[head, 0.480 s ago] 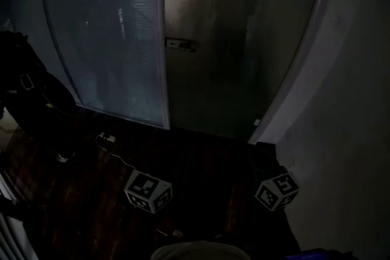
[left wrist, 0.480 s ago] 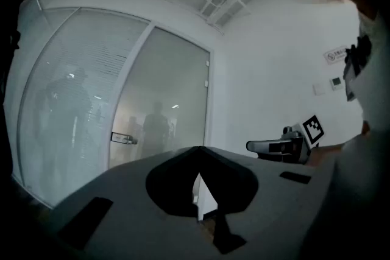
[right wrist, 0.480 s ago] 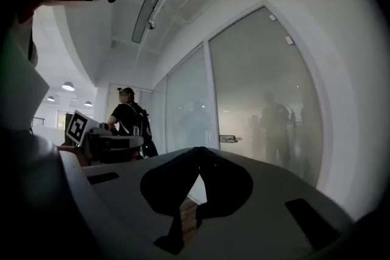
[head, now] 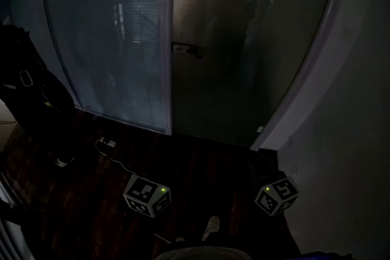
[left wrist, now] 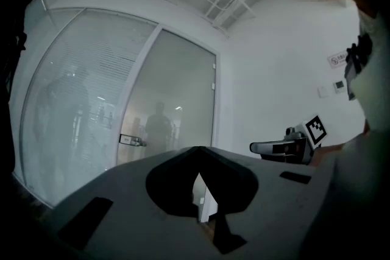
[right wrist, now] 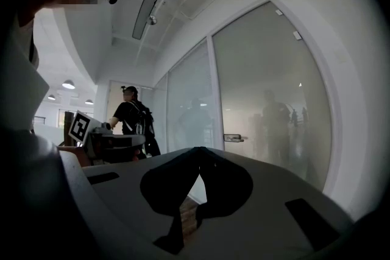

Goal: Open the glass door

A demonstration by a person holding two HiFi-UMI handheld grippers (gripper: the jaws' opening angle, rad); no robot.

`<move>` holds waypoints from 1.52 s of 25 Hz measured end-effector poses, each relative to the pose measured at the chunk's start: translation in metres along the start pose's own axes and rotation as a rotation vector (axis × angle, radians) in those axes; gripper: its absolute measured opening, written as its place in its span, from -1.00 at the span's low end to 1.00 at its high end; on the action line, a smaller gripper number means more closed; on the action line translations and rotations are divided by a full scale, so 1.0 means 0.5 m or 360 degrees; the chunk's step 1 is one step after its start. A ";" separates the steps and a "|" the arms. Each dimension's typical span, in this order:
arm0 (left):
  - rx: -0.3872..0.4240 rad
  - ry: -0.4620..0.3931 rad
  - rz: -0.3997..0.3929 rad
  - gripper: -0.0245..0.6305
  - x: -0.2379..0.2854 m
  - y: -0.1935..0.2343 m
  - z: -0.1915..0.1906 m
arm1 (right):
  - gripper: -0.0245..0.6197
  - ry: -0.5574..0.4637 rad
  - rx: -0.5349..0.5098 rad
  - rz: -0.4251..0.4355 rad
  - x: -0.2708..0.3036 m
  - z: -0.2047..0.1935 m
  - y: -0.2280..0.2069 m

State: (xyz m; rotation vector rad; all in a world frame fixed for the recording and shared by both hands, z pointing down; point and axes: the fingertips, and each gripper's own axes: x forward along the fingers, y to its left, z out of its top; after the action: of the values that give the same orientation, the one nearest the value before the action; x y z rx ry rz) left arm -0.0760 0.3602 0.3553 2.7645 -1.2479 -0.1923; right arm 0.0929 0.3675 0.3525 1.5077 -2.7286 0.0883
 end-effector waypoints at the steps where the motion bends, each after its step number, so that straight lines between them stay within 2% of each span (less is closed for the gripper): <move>1: -0.0007 0.0004 0.0005 -0.93 0.004 0.004 -0.002 | -0.92 0.0001 0.0004 0.0006 0.006 -0.002 -0.004; 8: -0.0003 0.0031 0.0075 -0.93 0.078 0.044 -0.011 | -0.92 -0.0013 0.0047 0.0079 0.078 -0.015 -0.080; 22: 0.0030 0.0061 0.0224 -0.93 0.335 0.086 -0.019 | -0.92 -0.0035 0.0088 0.0246 0.224 0.000 -0.336; 31: 0.0048 0.0070 0.0270 -0.93 0.421 0.117 -0.021 | -0.92 -0.0031 0.0110 0.0324 0.289 -0.009 -0.401; 38: 0.0020 0.0061 0.0245 -0.93 0.475 0.172 -0.040 | -0.92 -0.0036 0.0085 0.0290 0.359 -0.010 -0.437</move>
State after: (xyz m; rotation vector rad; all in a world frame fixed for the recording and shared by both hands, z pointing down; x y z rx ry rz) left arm 0.0191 0.1257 0.3701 2.6533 -1.4490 -0.1188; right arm 0.1824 0.1000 0.3745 1.2744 -2.8979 0.1491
